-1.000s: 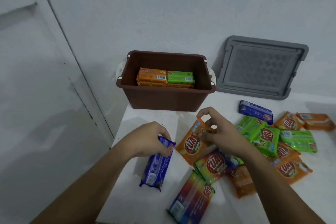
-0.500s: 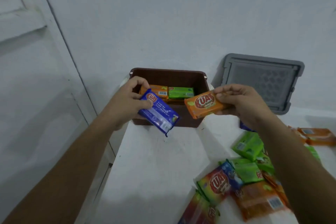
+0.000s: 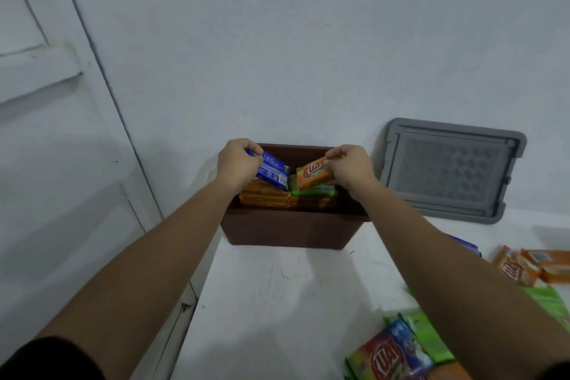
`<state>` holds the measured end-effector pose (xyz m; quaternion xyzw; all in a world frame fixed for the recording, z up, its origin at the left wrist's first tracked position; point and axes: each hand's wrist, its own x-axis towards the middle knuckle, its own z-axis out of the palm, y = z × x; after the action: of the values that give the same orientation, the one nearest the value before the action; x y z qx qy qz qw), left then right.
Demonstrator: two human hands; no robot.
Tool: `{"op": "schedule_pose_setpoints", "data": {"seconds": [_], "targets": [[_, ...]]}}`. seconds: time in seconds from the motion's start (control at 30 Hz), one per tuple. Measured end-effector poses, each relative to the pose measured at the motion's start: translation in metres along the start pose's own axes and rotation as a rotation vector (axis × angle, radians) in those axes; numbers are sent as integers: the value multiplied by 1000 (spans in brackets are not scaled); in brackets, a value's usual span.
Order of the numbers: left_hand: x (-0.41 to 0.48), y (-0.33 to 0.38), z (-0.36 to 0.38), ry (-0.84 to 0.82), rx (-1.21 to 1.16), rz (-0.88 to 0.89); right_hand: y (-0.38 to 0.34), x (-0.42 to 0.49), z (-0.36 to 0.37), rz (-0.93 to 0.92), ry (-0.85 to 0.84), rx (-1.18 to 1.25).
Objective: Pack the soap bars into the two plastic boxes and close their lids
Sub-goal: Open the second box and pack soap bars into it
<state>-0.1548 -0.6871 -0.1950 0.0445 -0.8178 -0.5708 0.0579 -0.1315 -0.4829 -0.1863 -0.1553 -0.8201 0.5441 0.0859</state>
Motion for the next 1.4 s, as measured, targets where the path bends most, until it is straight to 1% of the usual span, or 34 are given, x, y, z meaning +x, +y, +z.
{"op": "schedule_pose_setpoints", "data": {"seconds": [0.13,0.27,0.33,0.43,0.57,0.63,0.87,1.1,1.27,1.33,1.4], "targets": [[13,-17,8,17,61,-27,6,12,19,6,36,-78],[16,-21,13,23,120,7,9,17,27,40,30,-105],[14,-20,13,-9,206,29,10,17,28,29,28,-161],[10,-22,15,-138,384,32,10,13,28,6,-35,-298],[7,-23,19,-146,561,86,14,10,31,-7,-84,-440],[6,-23,21,-137,628,113,17,11,33,5,-102,-471],[4,-22,21,-148,661,111,21,13,36,-1,-129,-509],[4,-23,20,-162,683,131,21,13,36,-49,-166,-593],[5,-23,19,-166,784,144,14,5,26,-83,-198,-633],[3,-21,18,-152,819,184,10,-5,17,-128,-200,-640],[-3,-15,19,-90,795,296,8,-16,5,-194,-170,-662]]}}
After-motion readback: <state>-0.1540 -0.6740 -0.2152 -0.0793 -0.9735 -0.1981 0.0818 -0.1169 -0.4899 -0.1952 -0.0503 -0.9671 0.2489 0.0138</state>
